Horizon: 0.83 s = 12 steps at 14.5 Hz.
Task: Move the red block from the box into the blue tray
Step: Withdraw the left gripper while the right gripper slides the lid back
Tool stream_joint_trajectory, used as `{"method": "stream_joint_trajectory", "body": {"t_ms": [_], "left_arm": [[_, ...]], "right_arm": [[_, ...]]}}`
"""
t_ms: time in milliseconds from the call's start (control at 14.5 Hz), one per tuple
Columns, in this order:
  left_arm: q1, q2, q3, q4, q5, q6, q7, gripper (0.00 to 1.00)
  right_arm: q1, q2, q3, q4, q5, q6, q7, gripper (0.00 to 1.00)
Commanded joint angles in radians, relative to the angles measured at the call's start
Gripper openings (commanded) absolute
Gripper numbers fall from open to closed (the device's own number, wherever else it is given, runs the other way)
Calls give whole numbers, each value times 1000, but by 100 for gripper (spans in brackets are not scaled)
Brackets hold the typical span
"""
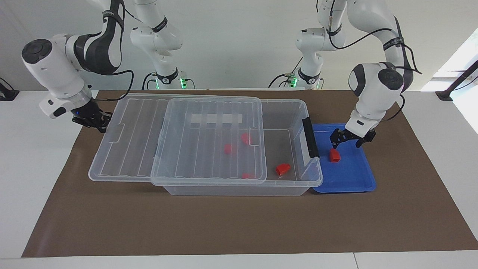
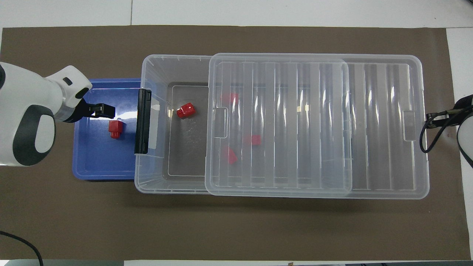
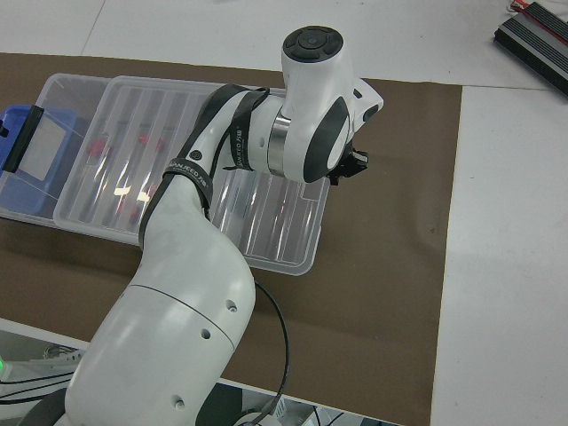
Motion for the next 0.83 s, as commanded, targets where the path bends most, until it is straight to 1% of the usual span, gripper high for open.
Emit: {"method": "stream_joint_trajectory", "body": {"t_ms": [0,138,415,760], "left_arm": [[2,-13,-9,128,13,-151,3,100],[2,-35,-9,198,12,-230,3,100],[7,-36,-11,346,7,-393,4,100],[33,-36,3,439,4,-516,9,100]], "right_arm": [[-3,-23,29,-40,4,27,47,0],[-3,-28,49,-57,6,46,70,0],[-3,-27,81,-61,7,55,103,0],[-4,-27,131,-63,7,57,173,0]]}}
